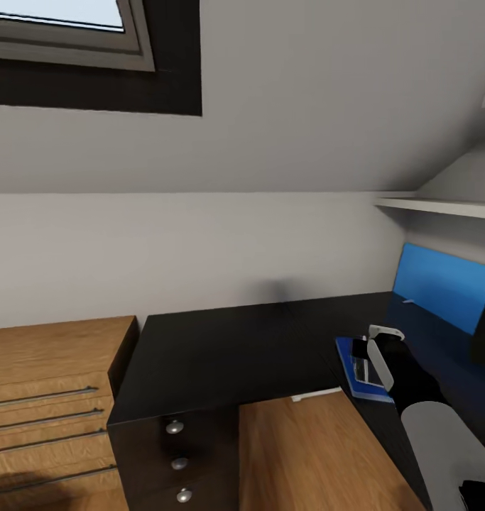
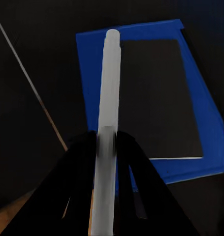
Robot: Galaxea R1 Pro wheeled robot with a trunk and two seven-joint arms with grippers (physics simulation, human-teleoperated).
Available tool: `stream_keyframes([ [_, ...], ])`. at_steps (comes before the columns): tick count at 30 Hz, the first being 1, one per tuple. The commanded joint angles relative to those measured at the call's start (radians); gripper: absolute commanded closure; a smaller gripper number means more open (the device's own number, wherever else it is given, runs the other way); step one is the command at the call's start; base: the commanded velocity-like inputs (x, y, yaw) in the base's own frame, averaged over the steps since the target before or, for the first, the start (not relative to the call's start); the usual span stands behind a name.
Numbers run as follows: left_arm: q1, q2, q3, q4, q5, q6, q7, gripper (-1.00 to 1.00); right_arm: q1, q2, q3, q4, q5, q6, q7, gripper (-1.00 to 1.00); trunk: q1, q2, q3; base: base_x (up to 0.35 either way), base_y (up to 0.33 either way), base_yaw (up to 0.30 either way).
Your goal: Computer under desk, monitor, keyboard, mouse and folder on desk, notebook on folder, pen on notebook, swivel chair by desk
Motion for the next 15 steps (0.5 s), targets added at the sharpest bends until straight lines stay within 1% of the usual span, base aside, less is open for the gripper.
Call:
stream_keyframes([
  [1,-0.002,0.001,-0.008,-0.002,0.009,-0.007,0.004,-1.00,-0.001,0.000,0.000,-0.001,-0.012,0.002,-0.007,1.00,0.000,-0.001,0.000,0.000,0.000,-0.265],
  [10,-0.002,0.002,-0.007,-0.002,0.010,-0.006,0.004,-1.00,-0.001,0.001,0.000,-0.001,-0.012,0.001,-0.008,1.00,0.000,-0.001,0.007,0.000,0.000,-0.258],
  [12,-0.002,0.002,-0.007,-0.002,0.010,-0.006,0.004,-1.00,-0.001,0.001,0.001,-0.001,-0.011,0.001,-0.009,1.00,0.000,-0.001,0.008,0.000,0.000,-0.128],
  [15,-0.002,0.003,-0.007,-0.001,0.013,-0.006,0.004,-1.00,-0.001,0.002,0.001,0.000,-0.010,0.001,-0.009,1.00,0.000,-0.001,0.008,0.000,0.000,-0.040],
])
